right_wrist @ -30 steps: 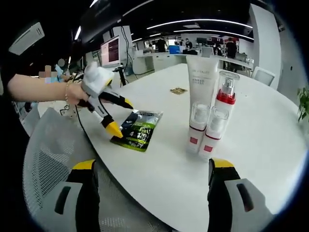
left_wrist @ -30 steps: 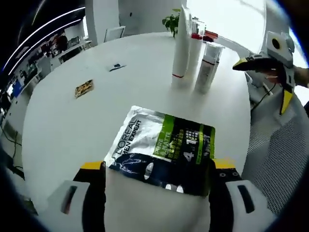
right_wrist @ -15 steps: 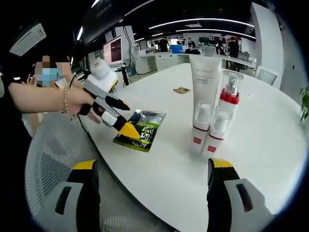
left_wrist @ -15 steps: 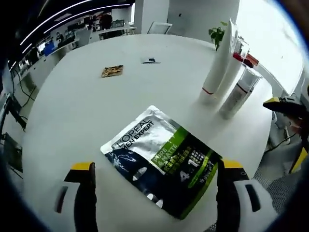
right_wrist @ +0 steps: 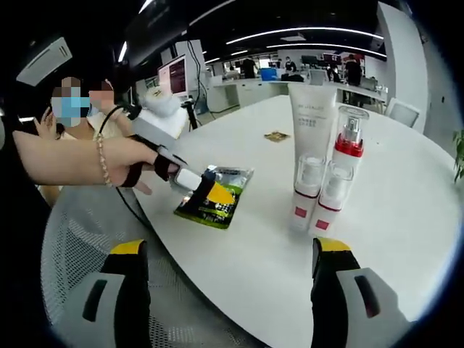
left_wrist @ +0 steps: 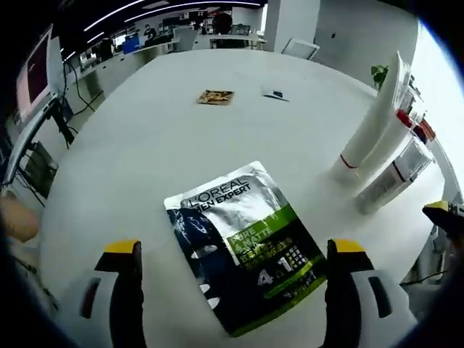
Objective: Arrange the skincare products in the storage area until every visible bottle or jar stands upright without overlapping.
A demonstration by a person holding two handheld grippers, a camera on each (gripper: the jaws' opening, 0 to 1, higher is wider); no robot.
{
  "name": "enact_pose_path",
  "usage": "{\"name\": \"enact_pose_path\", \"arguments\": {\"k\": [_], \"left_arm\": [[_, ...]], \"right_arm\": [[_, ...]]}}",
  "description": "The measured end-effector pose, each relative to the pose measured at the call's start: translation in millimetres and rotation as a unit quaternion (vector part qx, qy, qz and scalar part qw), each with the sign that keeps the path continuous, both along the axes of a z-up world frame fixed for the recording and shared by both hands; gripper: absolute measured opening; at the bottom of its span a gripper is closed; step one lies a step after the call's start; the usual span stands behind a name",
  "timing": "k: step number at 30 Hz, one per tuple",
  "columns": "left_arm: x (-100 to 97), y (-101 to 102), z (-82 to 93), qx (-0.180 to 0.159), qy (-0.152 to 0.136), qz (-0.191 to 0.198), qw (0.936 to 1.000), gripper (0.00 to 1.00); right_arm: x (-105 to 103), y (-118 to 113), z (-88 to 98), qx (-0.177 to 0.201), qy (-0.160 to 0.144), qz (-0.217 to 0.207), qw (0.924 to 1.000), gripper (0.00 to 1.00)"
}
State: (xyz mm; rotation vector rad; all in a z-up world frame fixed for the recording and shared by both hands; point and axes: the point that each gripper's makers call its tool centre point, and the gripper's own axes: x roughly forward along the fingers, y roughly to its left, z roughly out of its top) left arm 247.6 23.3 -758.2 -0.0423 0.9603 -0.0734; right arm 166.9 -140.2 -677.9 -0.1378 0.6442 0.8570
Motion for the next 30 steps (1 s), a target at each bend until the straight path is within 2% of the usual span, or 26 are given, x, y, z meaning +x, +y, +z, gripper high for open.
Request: {"name": "enact_pose_path", "arguments": {"k": [2, 5, 15, 17, 22, 25, 30], "left_arm": [[-2.1, -8.1, -2.7, -0.007, 0.004, 0.009, 0.9999, 0.99], [-3.7, -10.0, -6.4, 0.013, 0.004, 0.021, 0.9997, 0.99], [-3.0, -15.8, -19.1, 0.042, 0.014, 0.018, 0.9988, 0.99], [-3.8, -16.6, -14.8, 0.035, 0.010, 0.022, 0.9991, 0.99], [-3.2, -15.8, -17.3, 0.028, 0.002, 0.022, 0.9994, 0.99], [-10.4, -16.7, -19.1, 0.028, 0.027, 0.014, 0.9992, 0.99], [-16.7, -19.6, -16.0, 0.031, 0.006, -0.001, 0.9995, 0.96]], "right_arm": [[-0.4, 0.1, -0.2, 0.000, 0.000, 0.003, 1.0000, 0.93], [-0.3, -0.3, 0.6, 0.002, 0.000, 0.001, 1.0000, 0.93], [0.7, -0.7, 2.2, 0.013, 0.000, -0.002, 0.9999, 0.92], [1.3, -1.1, 2.5, 0.014, 0.000, -0.004, 0.9999, 0.92], [1.5, -1.7, 2.6, 0.018, 0.002, -0.008, 0.9998, 0.91], [2.7, -1.7, 3.2, 0.022, 0.002, -0.011, 0.9997, 0.91], [5.2, -4.5, 3.7, 0.025, -0.001, -0.019, 0.9995, 0.91]]}}
